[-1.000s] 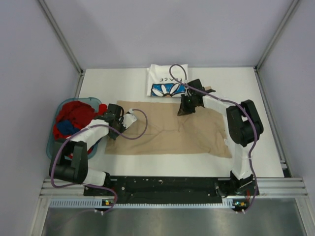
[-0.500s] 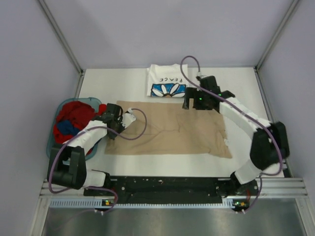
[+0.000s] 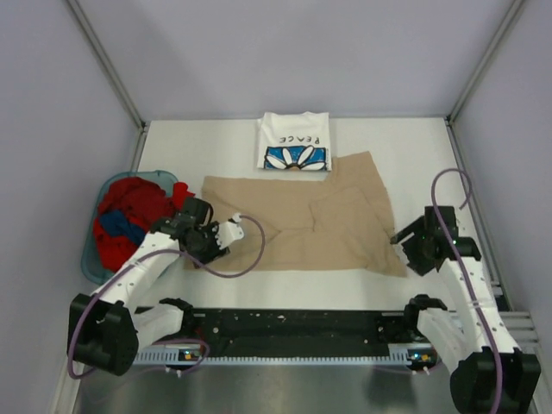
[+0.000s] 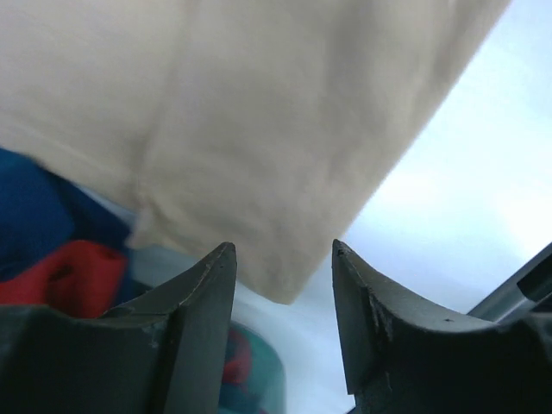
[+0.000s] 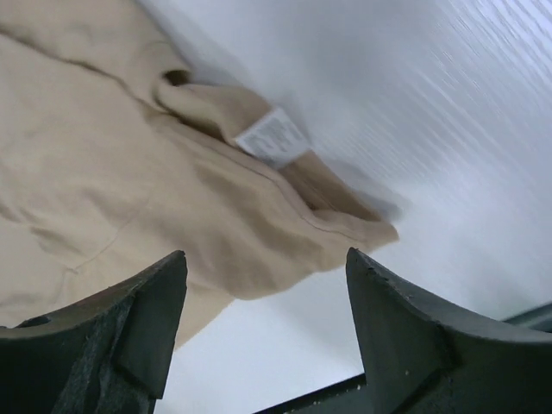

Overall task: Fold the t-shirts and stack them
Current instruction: Fold the flattened tshirt in 1/3 of the way

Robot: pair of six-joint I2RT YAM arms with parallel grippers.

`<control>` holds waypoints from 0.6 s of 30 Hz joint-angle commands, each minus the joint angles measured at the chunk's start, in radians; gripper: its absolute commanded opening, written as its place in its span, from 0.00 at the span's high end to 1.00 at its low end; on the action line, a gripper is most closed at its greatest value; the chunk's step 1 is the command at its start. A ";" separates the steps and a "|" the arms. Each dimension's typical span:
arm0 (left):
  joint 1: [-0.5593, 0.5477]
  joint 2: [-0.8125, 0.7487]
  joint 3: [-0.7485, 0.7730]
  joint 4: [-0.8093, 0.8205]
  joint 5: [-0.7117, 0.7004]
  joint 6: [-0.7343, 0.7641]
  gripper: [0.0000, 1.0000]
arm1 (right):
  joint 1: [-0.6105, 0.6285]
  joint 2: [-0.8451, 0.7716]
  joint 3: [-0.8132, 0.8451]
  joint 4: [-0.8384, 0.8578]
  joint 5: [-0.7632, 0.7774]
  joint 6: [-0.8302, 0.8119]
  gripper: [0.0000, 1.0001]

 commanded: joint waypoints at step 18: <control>-0.005 0.075 -0.273 0.301 -0.192 0.050 0.84 | -0.074 -0.029 -0.213 -0.076 0.215 0.574 0.88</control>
